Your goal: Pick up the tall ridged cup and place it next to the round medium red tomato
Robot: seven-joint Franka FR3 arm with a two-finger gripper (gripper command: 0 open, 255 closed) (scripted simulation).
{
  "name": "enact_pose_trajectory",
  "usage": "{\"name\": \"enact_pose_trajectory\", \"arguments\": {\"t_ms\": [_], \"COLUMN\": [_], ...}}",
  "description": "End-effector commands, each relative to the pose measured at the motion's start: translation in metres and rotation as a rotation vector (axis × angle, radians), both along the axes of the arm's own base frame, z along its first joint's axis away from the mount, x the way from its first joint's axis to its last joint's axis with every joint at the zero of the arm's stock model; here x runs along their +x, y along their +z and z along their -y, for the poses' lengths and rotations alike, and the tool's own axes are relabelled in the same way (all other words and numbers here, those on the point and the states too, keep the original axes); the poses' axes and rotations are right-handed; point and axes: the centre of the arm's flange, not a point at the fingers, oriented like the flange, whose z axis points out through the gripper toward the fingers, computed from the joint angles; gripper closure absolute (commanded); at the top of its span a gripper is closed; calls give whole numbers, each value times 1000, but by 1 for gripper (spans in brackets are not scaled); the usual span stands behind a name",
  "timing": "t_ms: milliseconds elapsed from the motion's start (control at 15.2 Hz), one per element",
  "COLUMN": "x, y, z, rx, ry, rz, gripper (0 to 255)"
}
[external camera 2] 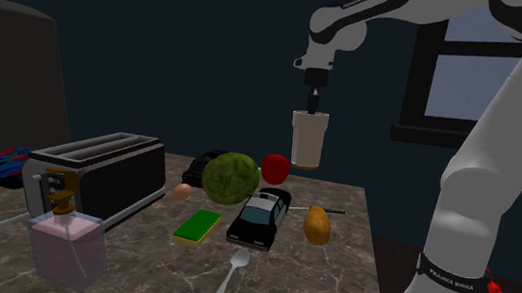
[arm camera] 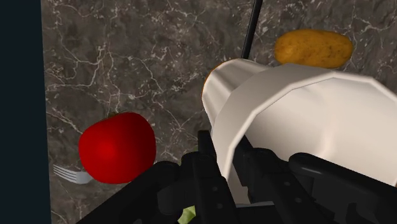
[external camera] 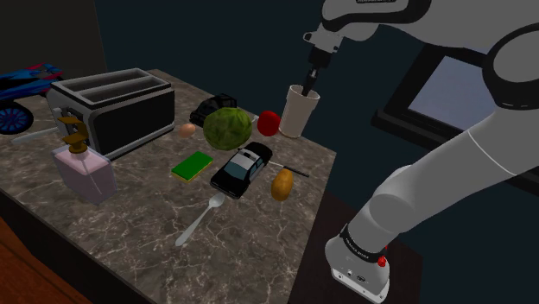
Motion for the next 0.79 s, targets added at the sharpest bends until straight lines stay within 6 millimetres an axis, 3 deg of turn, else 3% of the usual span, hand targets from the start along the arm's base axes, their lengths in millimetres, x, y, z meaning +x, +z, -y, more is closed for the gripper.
{"name": "enact_pose_trajectory", "arguments": {"t_ms": [0,726], "x": [1,1], "y": [-10,-68], "z": [0,0], "rx": [0,0], "ry": [0,0], "rz": [1,1], "gripper": [255,255]}}
